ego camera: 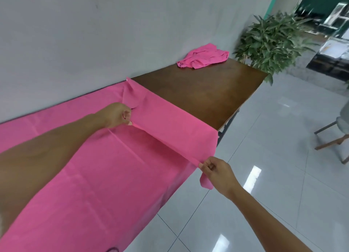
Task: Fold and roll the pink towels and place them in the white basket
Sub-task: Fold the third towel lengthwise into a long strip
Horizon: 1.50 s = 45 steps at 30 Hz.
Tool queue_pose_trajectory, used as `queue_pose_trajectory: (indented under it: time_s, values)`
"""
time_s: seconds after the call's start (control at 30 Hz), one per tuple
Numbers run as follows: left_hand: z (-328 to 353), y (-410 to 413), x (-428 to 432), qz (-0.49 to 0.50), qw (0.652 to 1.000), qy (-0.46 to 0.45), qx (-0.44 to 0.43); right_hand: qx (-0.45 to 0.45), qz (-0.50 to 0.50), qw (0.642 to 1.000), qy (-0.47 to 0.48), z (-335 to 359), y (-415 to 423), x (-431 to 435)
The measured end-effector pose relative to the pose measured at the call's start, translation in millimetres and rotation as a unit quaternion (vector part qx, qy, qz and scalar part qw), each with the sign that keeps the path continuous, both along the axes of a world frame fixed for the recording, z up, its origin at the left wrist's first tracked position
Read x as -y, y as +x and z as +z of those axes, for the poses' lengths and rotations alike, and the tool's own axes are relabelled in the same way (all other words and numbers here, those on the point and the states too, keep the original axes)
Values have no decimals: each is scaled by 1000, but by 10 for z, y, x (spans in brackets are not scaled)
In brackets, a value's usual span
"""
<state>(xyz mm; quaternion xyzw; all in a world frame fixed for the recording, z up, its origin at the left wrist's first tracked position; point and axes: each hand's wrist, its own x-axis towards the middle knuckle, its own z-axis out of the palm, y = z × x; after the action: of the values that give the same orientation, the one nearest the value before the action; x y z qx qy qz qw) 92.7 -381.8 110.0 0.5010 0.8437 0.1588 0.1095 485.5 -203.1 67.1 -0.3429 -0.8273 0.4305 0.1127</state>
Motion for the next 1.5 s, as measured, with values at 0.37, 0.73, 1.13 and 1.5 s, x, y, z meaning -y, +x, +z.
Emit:
queue_pose_trajectory:
  time_s: [0.37, 0.73, 1.13, 1.5]
  values:
    - [316, 598, 662, 66, 996, -23, -47, -18, 72, 997, 5, 1, 406, 424]
    - [436, 1332, 1481, 112, 988, -38, -95, -43, 131, 989, -61, -102, 919, 954]
    - [621, 1524, 2213, 138, 983, -32, -114, -58, 188, 976, -91, -113, 998, 1613]
    - [696, 1114, 3138, 113, 986, -36, -118, -56, 180, 978, -89, -44, 752, 2799]
